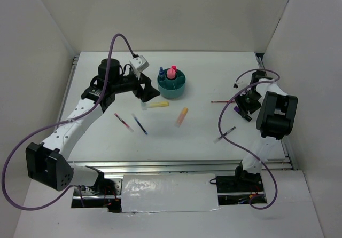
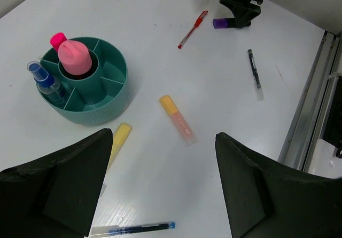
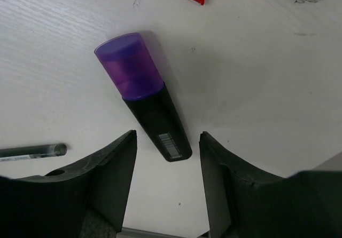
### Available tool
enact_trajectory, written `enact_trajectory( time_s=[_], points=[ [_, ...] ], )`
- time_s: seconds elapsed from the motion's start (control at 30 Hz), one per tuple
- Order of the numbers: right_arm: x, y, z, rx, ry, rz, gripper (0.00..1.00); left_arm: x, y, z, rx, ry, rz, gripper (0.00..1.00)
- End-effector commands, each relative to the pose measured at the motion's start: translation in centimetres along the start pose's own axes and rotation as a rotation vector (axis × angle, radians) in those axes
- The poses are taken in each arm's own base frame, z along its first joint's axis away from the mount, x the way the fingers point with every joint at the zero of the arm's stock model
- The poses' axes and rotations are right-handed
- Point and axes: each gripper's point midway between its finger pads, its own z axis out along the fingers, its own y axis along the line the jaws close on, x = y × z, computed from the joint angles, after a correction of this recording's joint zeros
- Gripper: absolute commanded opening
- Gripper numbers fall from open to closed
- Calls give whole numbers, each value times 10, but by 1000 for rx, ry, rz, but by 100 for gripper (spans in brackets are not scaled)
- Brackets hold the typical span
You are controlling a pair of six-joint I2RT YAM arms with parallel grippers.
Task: Sort the stationery into containers
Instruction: Grab a piece of stationery with the right arm
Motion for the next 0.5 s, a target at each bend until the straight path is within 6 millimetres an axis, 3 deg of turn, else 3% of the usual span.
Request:
enact_trajectory(
  time_s=[0.0, 0.47],
  points=[
    [-11, -10, 7, 6, -71, -52, 57, -18, -5, -2, 35, -63, 29, 90],
    [-4, -6, 15, -75, 49, -128, 50, -15, -2, 2, 39, -65, -31, 91]
  ],
)
